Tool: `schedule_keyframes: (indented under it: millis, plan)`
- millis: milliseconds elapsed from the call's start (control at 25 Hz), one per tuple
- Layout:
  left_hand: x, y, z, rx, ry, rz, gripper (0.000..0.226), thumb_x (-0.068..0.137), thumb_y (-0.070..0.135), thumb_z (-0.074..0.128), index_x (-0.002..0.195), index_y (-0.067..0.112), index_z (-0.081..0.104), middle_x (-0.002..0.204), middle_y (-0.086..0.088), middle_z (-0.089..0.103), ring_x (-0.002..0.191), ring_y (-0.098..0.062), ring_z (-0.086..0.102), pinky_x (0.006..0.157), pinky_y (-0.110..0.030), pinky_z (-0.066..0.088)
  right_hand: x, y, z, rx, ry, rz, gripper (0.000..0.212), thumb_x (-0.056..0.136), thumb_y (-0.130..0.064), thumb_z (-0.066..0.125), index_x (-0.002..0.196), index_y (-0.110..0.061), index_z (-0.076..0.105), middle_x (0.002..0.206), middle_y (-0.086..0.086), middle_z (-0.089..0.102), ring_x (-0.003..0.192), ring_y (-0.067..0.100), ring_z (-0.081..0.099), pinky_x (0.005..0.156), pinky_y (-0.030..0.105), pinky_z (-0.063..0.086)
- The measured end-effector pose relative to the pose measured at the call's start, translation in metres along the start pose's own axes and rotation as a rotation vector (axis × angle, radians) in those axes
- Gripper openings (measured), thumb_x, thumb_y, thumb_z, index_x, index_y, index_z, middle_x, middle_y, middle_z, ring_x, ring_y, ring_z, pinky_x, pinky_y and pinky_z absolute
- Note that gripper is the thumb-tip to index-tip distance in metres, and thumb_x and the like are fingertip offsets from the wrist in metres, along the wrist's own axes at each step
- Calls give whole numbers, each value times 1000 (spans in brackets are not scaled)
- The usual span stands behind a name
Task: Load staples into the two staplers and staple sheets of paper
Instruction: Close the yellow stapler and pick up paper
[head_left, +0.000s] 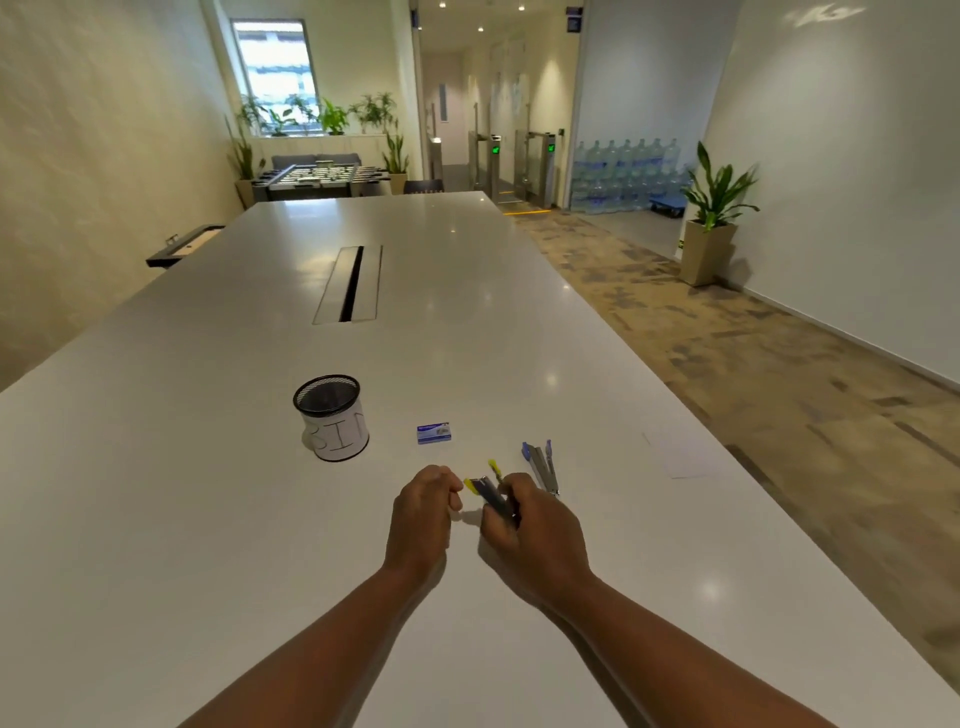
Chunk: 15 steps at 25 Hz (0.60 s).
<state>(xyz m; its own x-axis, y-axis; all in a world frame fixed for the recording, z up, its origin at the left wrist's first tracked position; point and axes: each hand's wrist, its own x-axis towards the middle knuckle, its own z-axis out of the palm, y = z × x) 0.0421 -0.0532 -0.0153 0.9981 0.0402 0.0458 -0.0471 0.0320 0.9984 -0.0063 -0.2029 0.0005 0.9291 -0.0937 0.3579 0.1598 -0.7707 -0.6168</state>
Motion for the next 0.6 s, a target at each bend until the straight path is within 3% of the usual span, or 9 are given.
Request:
schedule_keyframes:
  millis: [120,280,480,600]
  plan:
    - [-15,1,38,11,-131,14,24,81,34,54,75,13,63,64,-8,55,62,-22,47,62,-39,40,-3,30,-28,8,97,115,16,72,-44,46,83,-31,43,61,-7,55,58,13,53,53,29,39]
    - [-30,5,100,150,-286,90,23,87,32,53,75,16,64,65,-12,61,61,-18,54,60,-34,45,-6,72,-68,44,212,224,17,69,-40,46,84,-33,43,63,-15,57,62,15,54,58,32,44]
    - [-19,6,159,398,-464,227,11,88,27,59,78,22,62,71,0,63,63,-6,54,63,-22,45,-3,126,-111,100,313,413,15,68,-37,51,79,-29,44,65,-11,58,62,11,55,55,31,38]
    - [-4,-1,189,485,-459,254,8,89,21,66,97,22,65,92,10,62,81,-5,59,73,-12,41,1,149,-126,101,311,469,20,74,-29,60,75,-31,40,63,-10,55,59,6,51,51,29,34]
